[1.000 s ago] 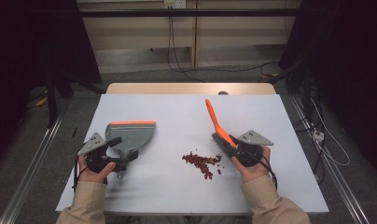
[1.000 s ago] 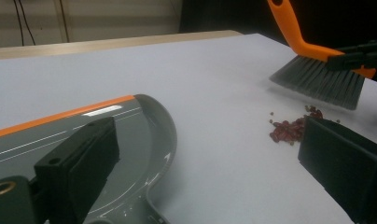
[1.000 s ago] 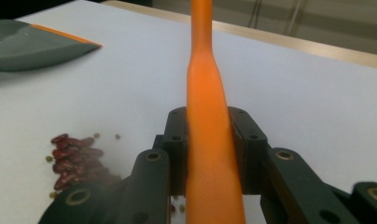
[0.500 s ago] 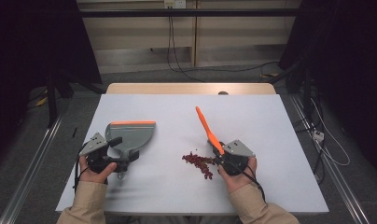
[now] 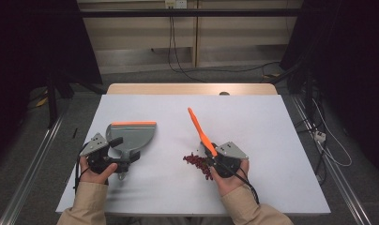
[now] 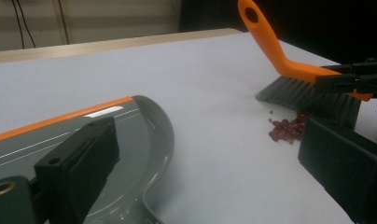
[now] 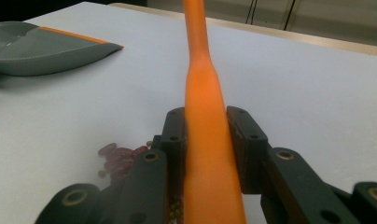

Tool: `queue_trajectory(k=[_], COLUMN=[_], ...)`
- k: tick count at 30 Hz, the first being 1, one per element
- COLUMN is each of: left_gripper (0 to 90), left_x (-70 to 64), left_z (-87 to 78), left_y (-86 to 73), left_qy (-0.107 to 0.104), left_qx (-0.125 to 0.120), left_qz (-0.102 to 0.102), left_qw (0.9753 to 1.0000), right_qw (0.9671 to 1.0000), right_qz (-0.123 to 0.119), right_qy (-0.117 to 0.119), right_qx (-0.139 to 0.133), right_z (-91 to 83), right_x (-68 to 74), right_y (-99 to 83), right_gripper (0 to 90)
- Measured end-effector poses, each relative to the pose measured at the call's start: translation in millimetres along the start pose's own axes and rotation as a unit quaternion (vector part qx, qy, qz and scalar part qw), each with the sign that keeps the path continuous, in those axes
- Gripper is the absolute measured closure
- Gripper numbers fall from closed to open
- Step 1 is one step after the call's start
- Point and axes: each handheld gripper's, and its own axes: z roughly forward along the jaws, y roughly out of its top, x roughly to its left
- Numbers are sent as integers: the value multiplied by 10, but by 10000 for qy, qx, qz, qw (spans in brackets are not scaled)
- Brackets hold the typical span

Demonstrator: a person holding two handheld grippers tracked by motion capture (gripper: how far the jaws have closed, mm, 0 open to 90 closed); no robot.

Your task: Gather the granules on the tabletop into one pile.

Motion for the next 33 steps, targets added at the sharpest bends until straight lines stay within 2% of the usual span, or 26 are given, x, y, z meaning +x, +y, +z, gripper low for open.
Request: queue_trajectory(k=[4,15,20,23,25,29,33], left_gripper=[50,50,50,50,50,50,50], left_x=[2,6,10,11,12,19,23], left_z=[-7,-5,-7,-10,-15,-19,-26], left_y=[3,1,2,0,0,-6,-5], left_qy=[-9,9,7,16,16,14,31], left_qx=[-1,3,8,9,21,3,-4], left_qz=[8,18,23,10,17,-3,-9], left_qw=[10000,10000,10000,10000,10000,10000,10000], right_qw=[9999,9997,9991,9992,9988,9987,9961], right_qz=[-86,-11,49,-75,-44,29,151], right_qy=[65,223,404,376,476,489,821], right_qx=[-22,-64,-89,-89,-117,-161,-284], right_z=[33,69,85,98,111,112,114], right_x=[73,85,101,130,105,24,-97], right_y=[9,33,42,58,82,138,186], right_gripper=[705,707,709,711,712,712,712])
